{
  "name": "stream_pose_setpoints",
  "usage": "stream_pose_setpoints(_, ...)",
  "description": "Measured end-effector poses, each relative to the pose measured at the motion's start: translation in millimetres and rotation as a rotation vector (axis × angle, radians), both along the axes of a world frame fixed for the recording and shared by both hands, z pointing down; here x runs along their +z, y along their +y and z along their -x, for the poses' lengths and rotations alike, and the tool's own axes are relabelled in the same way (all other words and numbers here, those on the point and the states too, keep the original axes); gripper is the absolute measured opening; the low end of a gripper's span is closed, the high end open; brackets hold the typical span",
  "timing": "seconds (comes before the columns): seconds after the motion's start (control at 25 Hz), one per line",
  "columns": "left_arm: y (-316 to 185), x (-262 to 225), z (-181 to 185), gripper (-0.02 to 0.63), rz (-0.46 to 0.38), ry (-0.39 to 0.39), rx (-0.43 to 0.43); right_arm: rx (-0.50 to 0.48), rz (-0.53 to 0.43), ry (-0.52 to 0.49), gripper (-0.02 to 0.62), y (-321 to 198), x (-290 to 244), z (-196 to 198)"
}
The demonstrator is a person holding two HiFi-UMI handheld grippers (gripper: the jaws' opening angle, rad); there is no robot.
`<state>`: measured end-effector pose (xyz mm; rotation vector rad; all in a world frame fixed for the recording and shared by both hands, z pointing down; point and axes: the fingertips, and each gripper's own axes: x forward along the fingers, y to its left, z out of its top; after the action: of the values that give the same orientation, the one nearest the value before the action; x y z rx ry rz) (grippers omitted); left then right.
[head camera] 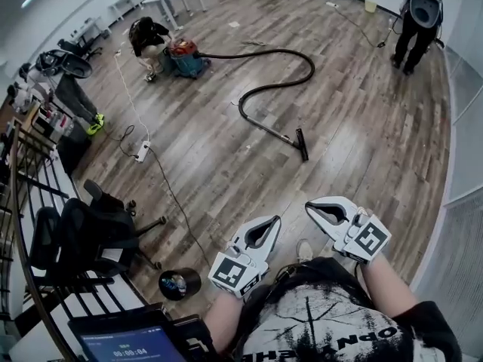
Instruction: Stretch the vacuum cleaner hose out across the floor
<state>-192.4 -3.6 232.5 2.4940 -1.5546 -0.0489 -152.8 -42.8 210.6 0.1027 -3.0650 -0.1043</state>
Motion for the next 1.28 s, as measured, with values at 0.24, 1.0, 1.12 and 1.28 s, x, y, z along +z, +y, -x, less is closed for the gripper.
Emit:
stream_pose_setpoints(0.24, -76, 9, -7, 0.000, -0.007, 0.017, -0.036, -0.035, 0.043, -0.007, 0.006, -71, 24, -11)
stream_pose_setpoints(1.0, -179, 34, 22, 0.000, 0.027, -0.027, -0.156, -0.108, 0.074, -0.008, 0.006, -189, 58, 4)
stream_pose_setpoints(1.12, -193, 40, 31, 0.000, 0.041, -0.014, -0.147, -0.109, 0.075, -0.011, 0.006, -201, 58, 14)
stream_pose_setpoints(1.28, -218, 43, 53, 0.000, 0.037, 0.000, -0.136, -0.078, 0.114, -0.022, 0.006, -227, 57, 32)
